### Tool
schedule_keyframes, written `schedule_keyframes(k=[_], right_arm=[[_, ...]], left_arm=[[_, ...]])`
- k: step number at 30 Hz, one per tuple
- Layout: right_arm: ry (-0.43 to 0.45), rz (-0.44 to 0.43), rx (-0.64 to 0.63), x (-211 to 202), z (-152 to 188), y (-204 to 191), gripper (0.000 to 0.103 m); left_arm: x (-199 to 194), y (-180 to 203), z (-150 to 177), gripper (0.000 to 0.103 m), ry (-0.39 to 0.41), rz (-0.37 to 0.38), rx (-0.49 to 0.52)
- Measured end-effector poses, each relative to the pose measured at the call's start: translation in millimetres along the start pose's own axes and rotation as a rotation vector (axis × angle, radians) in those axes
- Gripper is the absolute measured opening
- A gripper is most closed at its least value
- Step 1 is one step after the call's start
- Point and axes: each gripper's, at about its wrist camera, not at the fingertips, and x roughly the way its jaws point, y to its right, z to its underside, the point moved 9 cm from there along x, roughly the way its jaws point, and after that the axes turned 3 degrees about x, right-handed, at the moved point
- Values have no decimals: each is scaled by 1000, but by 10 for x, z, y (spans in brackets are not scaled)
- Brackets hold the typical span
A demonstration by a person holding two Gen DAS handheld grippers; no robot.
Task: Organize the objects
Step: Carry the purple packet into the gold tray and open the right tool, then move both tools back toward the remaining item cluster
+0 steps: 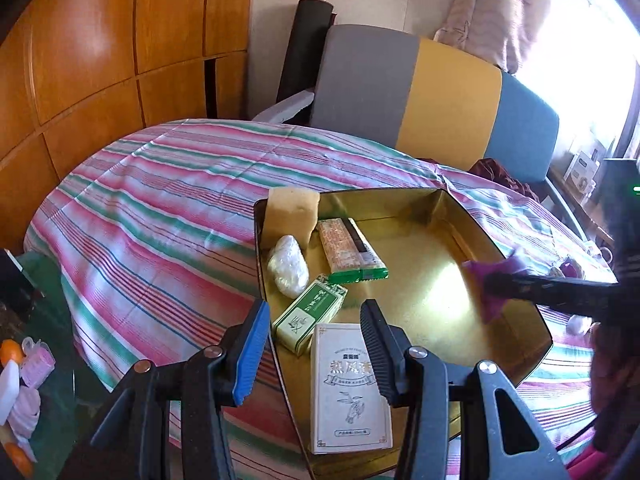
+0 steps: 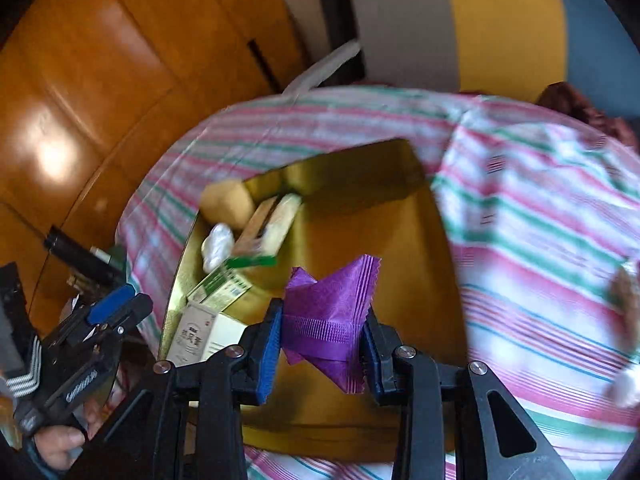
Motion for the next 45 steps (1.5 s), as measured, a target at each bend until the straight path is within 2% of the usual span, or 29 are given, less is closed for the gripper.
schedule_keyframes(k=[7, 10, 13, 15, 22, 31, 42, 45], right_arm=[[-131, -28, -32, 640, 32, -364, 36], [-180, -13, -64, 906, 36, -482, 39], [-187, -41, -45, 994, 30, -546, 41], [-163, -51, -34, 964, 6, -547, 50], [-122, -60, 2, 800, 16, -476, 51], [-62, -24, 23, 510, 26, -302, 57], [59, 25, 23, -52, 61, -24, 63], [90, 45, 40, -244, 88, 167, 66]], left_arm=[[10, -200, 40, 47, -2, -12, -58], [14, -264, 66, 47, -7, -13, -76], [3, -305, 89, 47, -8, -14, -88], [9, -325, 97, 47, -10, -18, -94], [-25, -306, 88, 47, 1, -18, -85], [-129, -102, 61, 47, 21, -2, -28], [-221, 211, 67, 47, 29, 42, 43], [-235, 330, 70, 47, 28, 58, 66]])
